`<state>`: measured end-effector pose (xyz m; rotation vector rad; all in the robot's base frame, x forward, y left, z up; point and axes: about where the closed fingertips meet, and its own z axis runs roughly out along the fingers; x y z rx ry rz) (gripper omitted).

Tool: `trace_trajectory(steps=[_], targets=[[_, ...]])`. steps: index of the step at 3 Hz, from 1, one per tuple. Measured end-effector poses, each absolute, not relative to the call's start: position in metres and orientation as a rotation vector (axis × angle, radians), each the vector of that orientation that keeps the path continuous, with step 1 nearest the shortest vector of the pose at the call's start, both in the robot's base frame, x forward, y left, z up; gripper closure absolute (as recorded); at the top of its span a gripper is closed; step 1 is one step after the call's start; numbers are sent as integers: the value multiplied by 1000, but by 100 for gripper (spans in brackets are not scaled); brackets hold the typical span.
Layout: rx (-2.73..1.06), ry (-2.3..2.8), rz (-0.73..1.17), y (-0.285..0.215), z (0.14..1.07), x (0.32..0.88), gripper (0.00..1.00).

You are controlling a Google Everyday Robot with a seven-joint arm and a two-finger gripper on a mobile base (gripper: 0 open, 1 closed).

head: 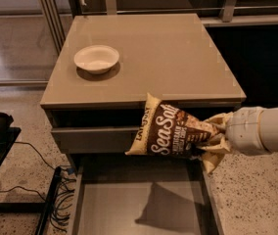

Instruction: Pick brown chip bag from middle drawer and place on counter

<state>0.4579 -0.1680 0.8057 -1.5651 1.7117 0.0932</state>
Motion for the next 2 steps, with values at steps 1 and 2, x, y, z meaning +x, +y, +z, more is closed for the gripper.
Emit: trace_trajectory(steps=[1, 2], targets=[[-1564, 1688, 13, -174, 856, 470, 100], [-1545, 1671, -42, -186, 904, 492, 100]])
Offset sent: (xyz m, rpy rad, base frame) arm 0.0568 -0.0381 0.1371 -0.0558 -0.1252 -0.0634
